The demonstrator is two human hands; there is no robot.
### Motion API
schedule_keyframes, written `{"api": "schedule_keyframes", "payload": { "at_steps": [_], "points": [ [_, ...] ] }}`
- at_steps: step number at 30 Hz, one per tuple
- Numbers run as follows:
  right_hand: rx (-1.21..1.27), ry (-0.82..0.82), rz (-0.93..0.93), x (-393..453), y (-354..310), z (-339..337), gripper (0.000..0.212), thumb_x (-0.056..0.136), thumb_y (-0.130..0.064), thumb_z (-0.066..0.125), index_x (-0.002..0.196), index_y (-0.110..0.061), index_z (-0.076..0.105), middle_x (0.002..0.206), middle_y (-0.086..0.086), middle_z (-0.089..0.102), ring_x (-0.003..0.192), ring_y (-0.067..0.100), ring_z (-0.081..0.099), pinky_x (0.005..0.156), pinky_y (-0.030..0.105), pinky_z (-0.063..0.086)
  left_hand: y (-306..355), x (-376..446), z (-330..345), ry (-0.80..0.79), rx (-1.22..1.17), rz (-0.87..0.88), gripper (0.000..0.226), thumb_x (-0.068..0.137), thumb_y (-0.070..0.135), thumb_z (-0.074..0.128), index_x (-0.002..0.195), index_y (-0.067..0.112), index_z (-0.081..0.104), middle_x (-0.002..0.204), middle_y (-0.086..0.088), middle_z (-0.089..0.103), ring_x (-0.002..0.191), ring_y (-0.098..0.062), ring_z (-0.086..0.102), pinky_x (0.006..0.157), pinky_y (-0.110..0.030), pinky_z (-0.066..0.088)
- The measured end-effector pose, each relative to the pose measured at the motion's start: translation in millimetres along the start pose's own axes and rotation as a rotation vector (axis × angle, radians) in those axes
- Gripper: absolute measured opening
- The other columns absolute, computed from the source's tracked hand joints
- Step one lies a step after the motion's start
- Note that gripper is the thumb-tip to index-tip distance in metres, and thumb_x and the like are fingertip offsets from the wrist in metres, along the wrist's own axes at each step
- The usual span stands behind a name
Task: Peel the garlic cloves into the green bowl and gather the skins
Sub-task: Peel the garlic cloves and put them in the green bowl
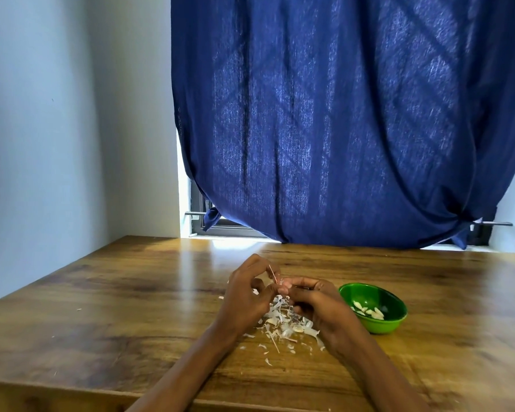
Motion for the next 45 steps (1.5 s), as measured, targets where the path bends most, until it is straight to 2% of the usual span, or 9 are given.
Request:
{"api": "schedule_keyframes", "payload": {
  "at_steps": [5, 10, 14, 19, 27, 32, 37, 41, 45],
  "points": [
    [0.157, -0.050, 0.083, 1, 3, 5, 0.017, 0.090, 0.012, 0.059, 0.094, 0.002, 0.072, 0.077, 0.008, 0.073, 0.060, 0.010, 0.059, 0.055, 0.017, 0.054, 1, 0, -1, 0.032, 0.013, 0.044, 0.027, 0.082, 0.001, 0.081, 0.092, 0.024, 0.072, 0.094, 0.010, 0.059, 0.074, -0.014, 0.062, 0.059, -0.023, 0.053],
    [0.290, -0.090, 0.133, 1, 6, 9, 0.018, 0.090, 0.016, 0.054, 0.102, 0.008, 0.067, 0.081, 0.012, 0.074, 0.062, 0.012, 0.058, 0.053, 0.017, 0.054, 6, -2, -1, 0.065, 0.067, 0.097, 0.048, 0.083, -0.005, 0.075, 0.092, 0.041, 0.067, 0.094, 0.012, 0.058, 0.082, -0.012, 0.063, 0.067, -0.018, 0.050],
    [0.453, -0.132, 0.176, 1, 11, 17, 0.022, 0.091, 0.019, 0.047, 0.093, 0.004, 0.063, 0.076, 0.012, 0.071, 0.063, 0.014, 0.054, 0.051, 0.017, 0.054, 8, -5, 0, 0.078, 0.072, 0.128, 0.046, 0.083, -0.010, 0.068, 0.093, 0.034, 0.068, 0.092, 0.014, 0.057, 0.082, -0.011, 0.062, 0.069, -0.015, 0.048],
    [0.700, -0.165, 0.254, -3, 15, 26, 0.042, 0.071, 0.015, 0.057, 0.112, 0.009, 0.062, 0.084, 0.022, 0.069, 0.064, 0.018, 0.060, 0.055, 0.021, 0.058, 14, -5, -3, 0.128, 0.099, 0.164, 0.048, 0.082, -0.016, 0.061, 0.102, 0.027, 0.070, 0.091, 0.020, 0.052, 0.082, -0.004, 0.060, 0.068, -0.008, 0.044],
    [0.879, -0.146, 0.282, -5, 15, 29, 0.034, 0.073, 0.017, 0.057, 0.106, 0.010, 0.065, 0.096, 0.029, 0.069, 0.067, 0.027, 0.072, 0.059, 0.029, 0.063, 15, -6, -3, 0.153, 0.120, 0.180, 0.033, 0.086, -0.010, 0.058, 0.101, 0.016, 0.072, 0.091, 0.023, 0.052, 0.084, -0.003, 0.059, 0.071, -0.009, 0.045],
    [0.751, -0.149, 0.171, -5, 4, 29, 0.031, 0.071, 0.015, 0.059, 0.100, 0.012, 0.070, 0.099, 0.027, 0.073, 0.075, 0.024, 0.075, 0.070, 0.028, 0.062, 6, 0, -12, 0.198, -0.018, 0.013, 0.027, 0.089, -0.010, 0.069, 0.089, 0.018, 0.073, 0.093, 0.012, 0.058, 0.065, -0.015, 0.066, 0.047, -0.026, 0.051],
    [0.540, -0.036, 0.066, 0, -1, 18, 0.017, 0.078, 0.008, 0.066, 0.093, 0.006, 0.074, 0.095, 0.021, 0.074, 0.079, 0.022, 0.073, 0.071, 0.027, 0.063, 1, 2, -19, 0.298, -0.044, -0.049, 0.020, 0.087, 0.003, 0.078, 0.085, 0.023, 0.077, 0.093, 0.010, 0.067, 0.062, -0.020, 0.067, 0.043, -0.026, 0.045],
    [0.502, 0.030, 0.049, 0, -1, 10, 0.025, 0.072, 0.002, 0.072, 0.097, 0.004, 0.074, 0.095, 0.020, 0.074, 0.086, 0.024, 0.070, 0.067, 0.026, 0.063, -4, 1, -18, 0.253, -0.042, -0.077, 0.020, 0.096, 0.001, 0.067, 0.102, 0.017, 0.078, 0.097, 0.012, 0.071, 0.048, -0.012, 0.063, 0.040, -0.019, 0.045],
    [0.447, 0.055, 0.033, -2, -4, 5, 0.032, 0.065, -0.005, 0.075, 0.097, 0.001, 0.075, 0.088, 0.015, 0.073, 0.075, 0.019, 0.068, 0.059, 0.023, 0.060, -9, 0, -9, 0.113, 0.085, -0.088, 0.029, 0.100, 0.008, 0.062, 0.121, 0.026, 0.072, 0.106, 0.012, 0.072, 0.053, -0.004, 0.066, 0.049, -0.019, 0.051]
  ]
}}
Point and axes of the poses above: each hand's wrist, its own x-axis towards the middle knuckle, its own z-axis out of the palm, y = z × x, the point moved 6 cm from there along x, towards the middle knuckle
